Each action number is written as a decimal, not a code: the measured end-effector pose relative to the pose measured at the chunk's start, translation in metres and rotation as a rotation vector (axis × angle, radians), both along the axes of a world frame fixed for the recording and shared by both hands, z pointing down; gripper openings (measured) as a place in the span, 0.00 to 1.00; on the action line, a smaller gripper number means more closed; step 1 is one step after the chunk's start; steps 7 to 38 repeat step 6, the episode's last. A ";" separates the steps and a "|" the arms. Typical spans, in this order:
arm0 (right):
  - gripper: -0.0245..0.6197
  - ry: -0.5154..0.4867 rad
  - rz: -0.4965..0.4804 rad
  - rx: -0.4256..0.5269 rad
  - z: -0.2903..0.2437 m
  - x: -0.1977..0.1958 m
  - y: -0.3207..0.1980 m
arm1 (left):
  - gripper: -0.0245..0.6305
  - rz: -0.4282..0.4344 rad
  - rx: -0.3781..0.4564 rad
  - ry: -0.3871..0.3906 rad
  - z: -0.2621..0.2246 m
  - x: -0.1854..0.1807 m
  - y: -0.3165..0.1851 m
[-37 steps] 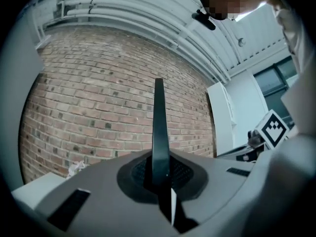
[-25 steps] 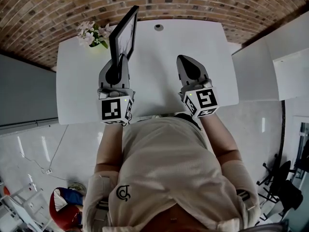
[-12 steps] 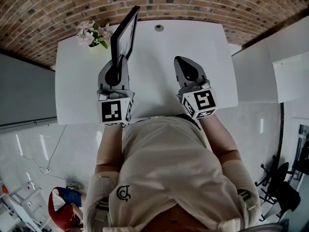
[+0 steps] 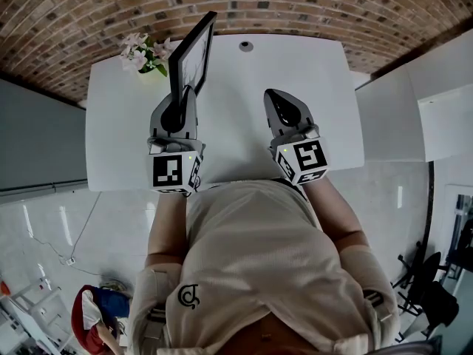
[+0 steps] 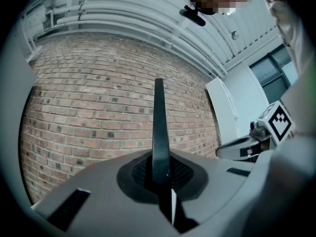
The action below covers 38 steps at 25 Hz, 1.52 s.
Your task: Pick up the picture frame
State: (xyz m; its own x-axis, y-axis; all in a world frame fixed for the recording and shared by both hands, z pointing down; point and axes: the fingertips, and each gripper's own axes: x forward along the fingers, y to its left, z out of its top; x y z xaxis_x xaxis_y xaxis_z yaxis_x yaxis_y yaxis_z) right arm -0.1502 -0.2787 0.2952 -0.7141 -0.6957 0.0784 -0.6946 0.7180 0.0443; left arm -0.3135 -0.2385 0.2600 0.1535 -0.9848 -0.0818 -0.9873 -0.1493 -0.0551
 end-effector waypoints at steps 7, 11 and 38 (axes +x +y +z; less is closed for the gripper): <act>0.05 0.007 0.007 -0.001 0.004 -0.001 0.001 | 0.07 0.044 -0.020 0.030 0.007 0.004 -0.001; 0.05 0.007 0.007 -0.001 0.004 -0.001 0.001 | 0.07 0.044 -0.020 0.030 0.007 0.004 -0.001; 0.05 0.007 0.007 -0.001 0.004 -0.001 0.001 | 0.07 0.044 -0.020 0.030 0.007 0.004 -0.001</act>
